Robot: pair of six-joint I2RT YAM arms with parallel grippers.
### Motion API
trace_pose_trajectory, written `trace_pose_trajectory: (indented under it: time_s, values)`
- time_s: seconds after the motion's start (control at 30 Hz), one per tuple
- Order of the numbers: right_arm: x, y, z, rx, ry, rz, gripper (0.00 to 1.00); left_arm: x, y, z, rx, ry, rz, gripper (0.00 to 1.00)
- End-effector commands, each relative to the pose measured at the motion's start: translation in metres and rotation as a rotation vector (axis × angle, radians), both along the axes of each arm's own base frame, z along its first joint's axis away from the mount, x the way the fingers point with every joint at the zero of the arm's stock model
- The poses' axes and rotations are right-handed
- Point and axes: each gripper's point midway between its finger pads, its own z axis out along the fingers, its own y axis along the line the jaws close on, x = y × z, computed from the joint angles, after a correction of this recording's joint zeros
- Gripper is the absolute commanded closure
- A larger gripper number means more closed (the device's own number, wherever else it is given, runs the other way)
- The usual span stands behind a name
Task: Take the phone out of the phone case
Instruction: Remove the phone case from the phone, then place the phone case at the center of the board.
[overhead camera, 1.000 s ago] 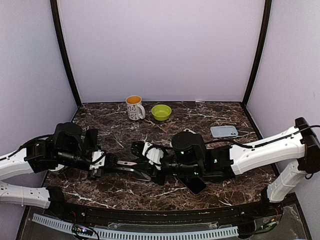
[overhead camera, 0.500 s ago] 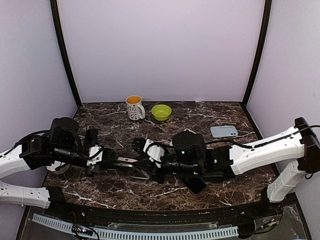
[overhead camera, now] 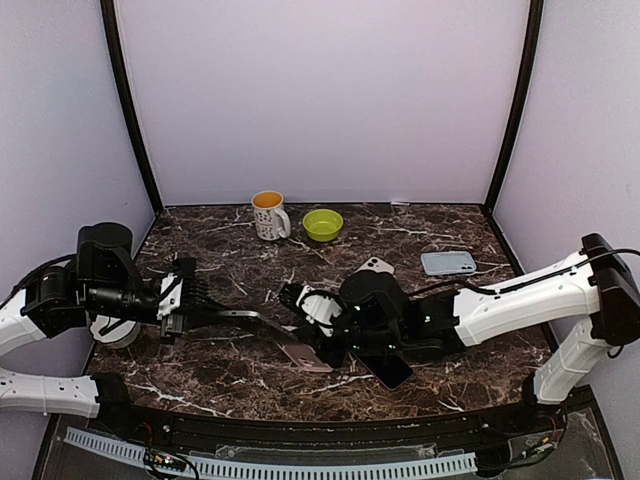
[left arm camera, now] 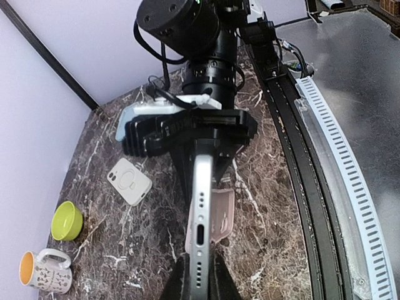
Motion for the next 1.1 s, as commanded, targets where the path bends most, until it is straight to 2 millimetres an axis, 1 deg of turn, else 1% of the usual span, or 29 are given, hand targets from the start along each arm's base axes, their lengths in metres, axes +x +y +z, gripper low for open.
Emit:
trace_pose_trajectory:
  time_s: [0.0,0.17,0.33,0.57,0.67,0.8,0.93,1.07]
  values:
    - [-0.01,-0.02,-0.037,-0.13,0.089,0.008,1.0,0.019,0.003,0.098,-0.255,-0.254,0.074,1.0]
    - [0.018,-0.037,-0.02,-0.081,0.084,-0.111,1.0,0.01,0.007,0.096,-0.252,-0.243,0.044,1.0]
    - [0.032,-0.052,-0.001,-0.004,0.1,-0.175,1.0,0.005,0.012,0.09,-0.252,-0.225,0.047,1.0]
    - [0.043,-0.057,0.028,0.173,0.192,-0.222,1.0,0.003,0.02,0.077,-0.274,-0.183,0.082,1.0]
    - [0.053,-0.056,0.037,0.235,0.254,-0.249,1.0,0.002,0.023,0.068,-0.285,-0.153,0.096,1.0]
    - [0.067,-0.048,0.042,0.277,0.363,-0.243,1.0,-0.001,0.025,0.059,-0.295,-0.108,0.105,1.0]
    - [0.077,-0.027,0.045,0.333,0.438,-0.224,1.0,-0.003,0.025,0.05,-0.305,-0.065,0.106,1.0]
    - [0.096,-0.005,0.048,0.413,0.52,-0.234,1.0,-0.004,0.025,0.045,-0.32,-0.025,0.11,1.0]
